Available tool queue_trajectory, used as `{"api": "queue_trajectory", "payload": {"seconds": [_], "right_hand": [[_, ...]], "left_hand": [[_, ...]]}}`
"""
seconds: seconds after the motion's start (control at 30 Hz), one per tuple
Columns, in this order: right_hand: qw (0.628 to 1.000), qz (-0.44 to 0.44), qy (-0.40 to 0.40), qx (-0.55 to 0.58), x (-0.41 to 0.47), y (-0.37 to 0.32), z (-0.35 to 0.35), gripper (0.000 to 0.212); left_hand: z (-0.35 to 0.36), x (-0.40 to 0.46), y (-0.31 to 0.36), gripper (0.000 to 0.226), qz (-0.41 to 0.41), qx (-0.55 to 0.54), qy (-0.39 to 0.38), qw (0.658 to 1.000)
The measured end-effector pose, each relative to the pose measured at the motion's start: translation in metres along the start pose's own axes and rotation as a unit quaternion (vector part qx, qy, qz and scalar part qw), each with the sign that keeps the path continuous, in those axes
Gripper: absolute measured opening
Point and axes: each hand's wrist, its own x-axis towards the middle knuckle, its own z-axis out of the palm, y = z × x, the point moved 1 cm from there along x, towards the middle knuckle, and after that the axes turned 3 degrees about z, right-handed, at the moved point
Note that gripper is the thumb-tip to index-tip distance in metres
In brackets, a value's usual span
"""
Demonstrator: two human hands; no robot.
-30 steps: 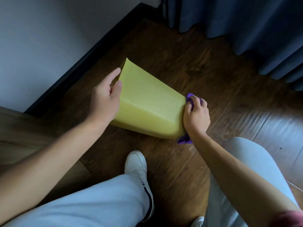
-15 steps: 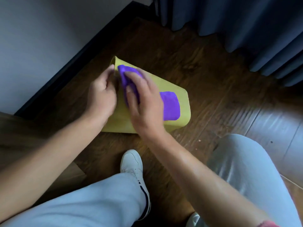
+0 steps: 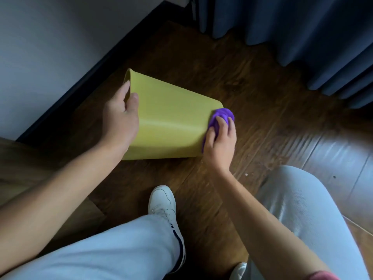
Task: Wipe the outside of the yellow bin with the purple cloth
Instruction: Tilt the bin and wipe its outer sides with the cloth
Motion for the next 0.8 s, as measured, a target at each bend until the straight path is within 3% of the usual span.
{"api": "queue_trajectory", "payload": {"seconds": [0.13, 0.3, 0.47, 0.67, 0.8], "right_hand": [[0.989, 0.144, -0.019, 0.023, 0.017, 0.025, -0.007, 0.039], [0.972, 0.231, -0.022, 0.030, 0.020, 0.041, -0.028, 0.034], [0.994, 0.087, 0.050, 0.047, 0.038, -0.005, -0.051, 0.030], [0.994, -0.110, -0.021, 0.016, 0.046, -0.092, -0.033, 0.034], [0.987, -0.147, -0.044, -0.055, 0.043, -0.102, -0.006, 0.038]], "left_hand": [[-0.005, 0.006, -0.005, 0.047, 0.008, 0.027, 0.014, 0.999], [-0.015, 0.004, -0.011, 0.045, 0.016, 0.054, 0.007, 0.998], [-0.014, -0.003, 0.001, 0.048, 0.054, 0.111, -0.018, 0.992], [0.008, -0.010, 0.029, 0.049, 0.110, 0.118, -0.044, 0.986], [0.011, -0.005, 0.033, 0.048, 0.116, 0.119, -0.045, 0.985]]}}
